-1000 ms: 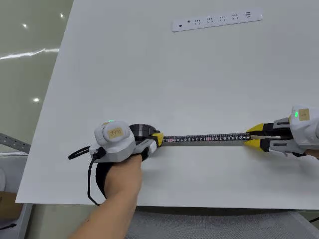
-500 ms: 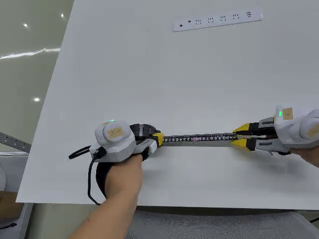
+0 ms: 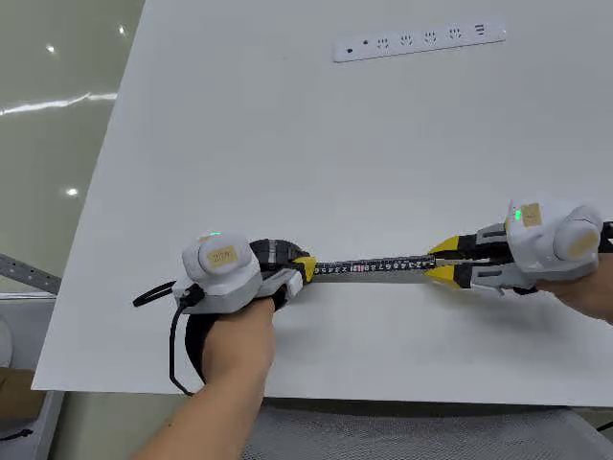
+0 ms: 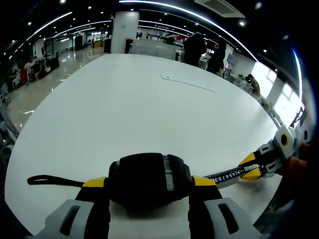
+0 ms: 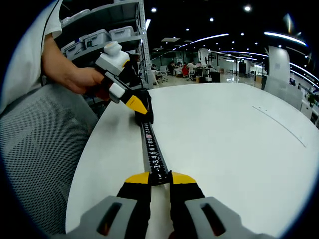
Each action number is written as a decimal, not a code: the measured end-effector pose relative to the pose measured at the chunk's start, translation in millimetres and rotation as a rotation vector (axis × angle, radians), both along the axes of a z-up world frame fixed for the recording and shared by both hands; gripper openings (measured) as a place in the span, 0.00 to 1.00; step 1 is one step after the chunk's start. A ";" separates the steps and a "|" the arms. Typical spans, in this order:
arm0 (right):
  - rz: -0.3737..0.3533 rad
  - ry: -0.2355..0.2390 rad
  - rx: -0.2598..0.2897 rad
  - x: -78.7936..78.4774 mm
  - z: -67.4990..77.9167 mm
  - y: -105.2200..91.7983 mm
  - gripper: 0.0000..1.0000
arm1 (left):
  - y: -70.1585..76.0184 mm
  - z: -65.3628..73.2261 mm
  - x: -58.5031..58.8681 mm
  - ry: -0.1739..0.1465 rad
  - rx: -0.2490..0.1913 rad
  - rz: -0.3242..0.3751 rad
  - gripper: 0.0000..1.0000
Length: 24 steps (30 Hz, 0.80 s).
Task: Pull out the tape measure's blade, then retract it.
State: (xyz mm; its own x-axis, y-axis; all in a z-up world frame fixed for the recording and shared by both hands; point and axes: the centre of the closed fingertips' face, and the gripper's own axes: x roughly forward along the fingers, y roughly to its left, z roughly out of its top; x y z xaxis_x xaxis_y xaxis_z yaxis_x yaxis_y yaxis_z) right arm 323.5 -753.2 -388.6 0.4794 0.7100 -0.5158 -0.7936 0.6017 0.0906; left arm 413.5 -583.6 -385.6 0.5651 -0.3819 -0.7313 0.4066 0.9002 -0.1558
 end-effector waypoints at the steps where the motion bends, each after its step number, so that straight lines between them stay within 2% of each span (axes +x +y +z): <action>1: 0.004 -0.002 0.001 0.7 -0.2 2.5 0.12 | 0.0 0.0 -0.2 0.000 -0.001 0.000 0.61; 7: 0.020 -0.005 0.012 6.8 -0.3 18.4 0.12 | 0.1 -0.3 -0.3 0.003 -0.002 0.000 0.61; 24: 0.043 0.000 0.039 18.5 -1.0 44.2 0.12 | 0.7 -0.2 0.9 0.007 -0.011 0.002 0.61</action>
